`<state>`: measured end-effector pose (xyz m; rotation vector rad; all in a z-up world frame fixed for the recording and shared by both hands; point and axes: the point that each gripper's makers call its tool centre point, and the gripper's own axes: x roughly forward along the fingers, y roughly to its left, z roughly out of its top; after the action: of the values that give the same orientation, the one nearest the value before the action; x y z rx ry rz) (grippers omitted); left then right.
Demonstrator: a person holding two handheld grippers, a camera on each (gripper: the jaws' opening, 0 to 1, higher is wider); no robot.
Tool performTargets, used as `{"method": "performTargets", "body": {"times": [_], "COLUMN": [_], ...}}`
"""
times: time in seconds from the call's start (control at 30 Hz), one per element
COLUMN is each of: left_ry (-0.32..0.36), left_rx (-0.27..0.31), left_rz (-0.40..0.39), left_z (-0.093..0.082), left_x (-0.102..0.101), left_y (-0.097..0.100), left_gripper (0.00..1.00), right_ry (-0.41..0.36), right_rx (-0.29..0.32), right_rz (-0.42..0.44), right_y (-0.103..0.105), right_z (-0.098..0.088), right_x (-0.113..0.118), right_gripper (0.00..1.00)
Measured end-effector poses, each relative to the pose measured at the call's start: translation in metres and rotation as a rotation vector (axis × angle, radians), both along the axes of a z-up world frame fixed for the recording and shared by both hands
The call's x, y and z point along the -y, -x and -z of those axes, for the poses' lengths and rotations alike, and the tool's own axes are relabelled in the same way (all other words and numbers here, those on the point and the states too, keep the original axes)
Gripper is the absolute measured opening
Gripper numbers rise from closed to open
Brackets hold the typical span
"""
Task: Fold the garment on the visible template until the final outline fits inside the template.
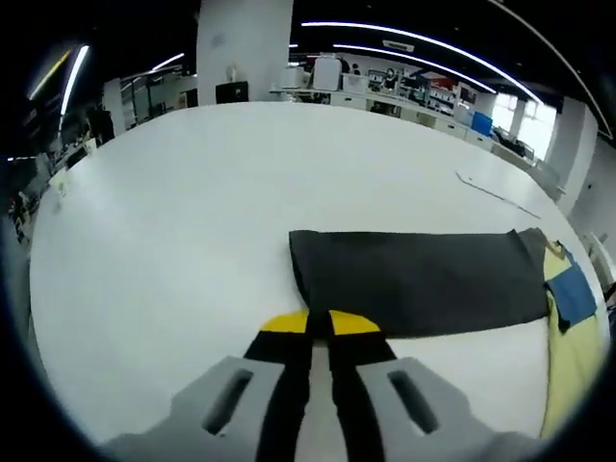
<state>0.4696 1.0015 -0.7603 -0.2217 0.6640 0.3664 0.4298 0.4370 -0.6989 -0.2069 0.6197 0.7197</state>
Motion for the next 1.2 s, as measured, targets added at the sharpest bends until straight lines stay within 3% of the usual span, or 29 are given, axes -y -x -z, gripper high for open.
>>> {"method": "performTargets", "body": {"times": [0.27,0.37,0.57,0.77,1.0,1.1,1.17,1.2], "left_ry": [0.027,0.007,-0.002,0.006,-0.006,-0.06,-0.05,-0.024], "left_rx": [-0.018,-0.019,0.017,0.044,0.062,0.042,0.064,0.105], "left_rz": [0.027,0.048,0.051,0.077,0.151,0.212,0.228,0.24], "left_z": [-0.002,-0.006,-0.019,-0.029,-0.045,-0.05,-0.055,-0.061], "left_x": [0.014,0.017,0.019,0.028,0.049,0.057,0.065,0.072], "left_y": [0.0,0.0,-0.006,-0.014,-0.028,-0.033,-0.038,-0.044], "left_gripper": [0.01,0.01,0.01,0.01,0.01,0.01,0.01,0.01], "right_ry": [-0.003,0.0,0.024,0.001,0.003,0.001,0.003,0.003], "right_rx": [-0.015,-0.018,-0.029,-0.036,-0.046,-0.047,-0.048,-0.048], "right_rz": [-0.017,-0.02,-0.019,-0.009,-0.023,-0.036,-0.043,-0.046], "right_y": [0.004,0.005,0.008,0.011,0.013,0.013,0.013,0.013], "right_z": [0.002,0.002,0.007,0.006,0.008,0.008,0.008,0.008], "right_x": [-0.002,-0.002,0.006,0.009,0.01,0.008,0.007,0.006], "right_gripper": [1.0,1.0,1.0,1.0,1.0,1.0,1.0,1.0]}}
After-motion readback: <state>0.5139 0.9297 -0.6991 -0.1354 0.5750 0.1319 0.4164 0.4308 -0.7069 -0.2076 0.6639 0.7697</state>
